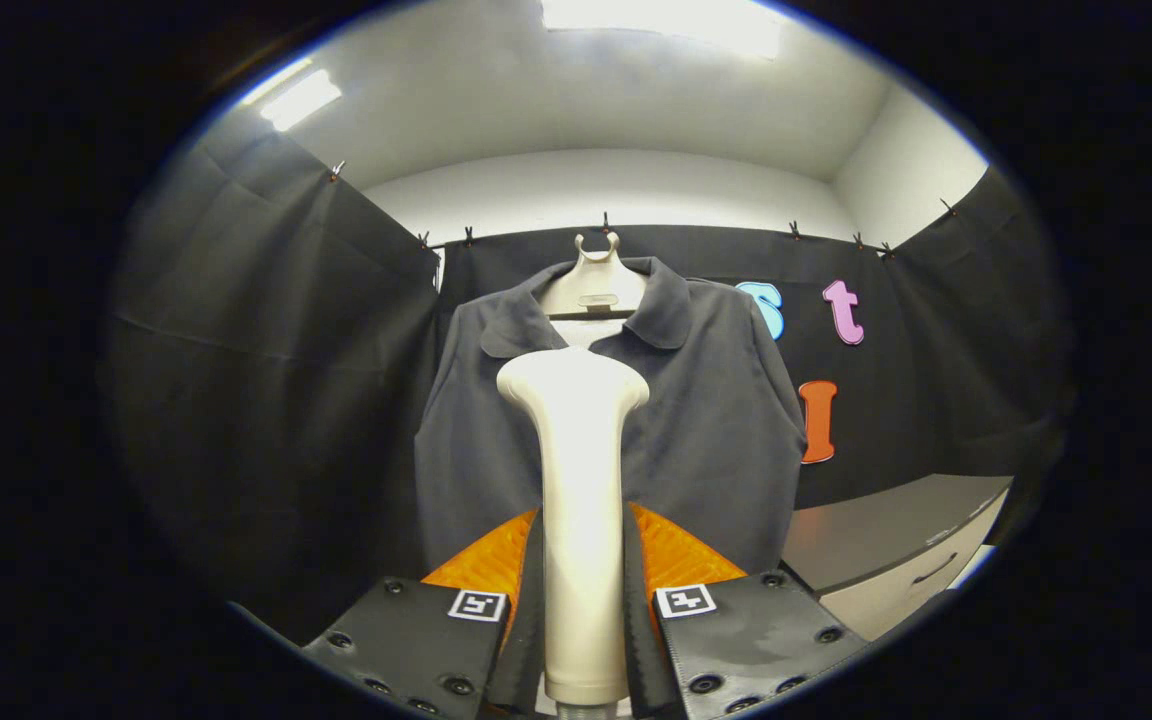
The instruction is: Iron the clothes twice with a garment steamer, once on the left side and once on the right side.
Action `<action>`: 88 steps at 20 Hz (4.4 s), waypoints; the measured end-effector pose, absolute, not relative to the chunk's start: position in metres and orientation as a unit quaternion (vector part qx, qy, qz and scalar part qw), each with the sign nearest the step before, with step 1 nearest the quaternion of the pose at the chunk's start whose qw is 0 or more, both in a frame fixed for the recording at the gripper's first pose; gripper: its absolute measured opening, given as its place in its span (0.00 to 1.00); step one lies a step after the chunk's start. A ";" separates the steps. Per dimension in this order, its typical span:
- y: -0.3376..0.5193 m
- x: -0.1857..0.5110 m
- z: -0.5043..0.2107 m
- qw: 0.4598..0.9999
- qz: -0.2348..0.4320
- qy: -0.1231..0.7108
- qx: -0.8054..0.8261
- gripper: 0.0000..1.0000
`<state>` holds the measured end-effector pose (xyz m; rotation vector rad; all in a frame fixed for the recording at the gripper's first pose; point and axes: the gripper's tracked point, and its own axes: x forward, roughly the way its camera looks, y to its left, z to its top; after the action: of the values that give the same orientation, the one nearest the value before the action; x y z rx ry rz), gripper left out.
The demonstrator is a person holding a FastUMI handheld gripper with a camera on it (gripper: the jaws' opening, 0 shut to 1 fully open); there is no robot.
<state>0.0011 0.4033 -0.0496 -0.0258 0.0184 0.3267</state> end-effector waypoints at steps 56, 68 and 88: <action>0.417 -0.014 -0.254 0.960 0.197 0.183 -0.080 0.41; 0.407 -0.030 -0.299 0.949 0.199 0.232 -0.078 0.41; 0.403 -0.050 -0.211 0.960 0.222 0.167 -0.030 0.41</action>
<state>-0.0500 0.4028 -0.2107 -0.0599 0.3386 0.4505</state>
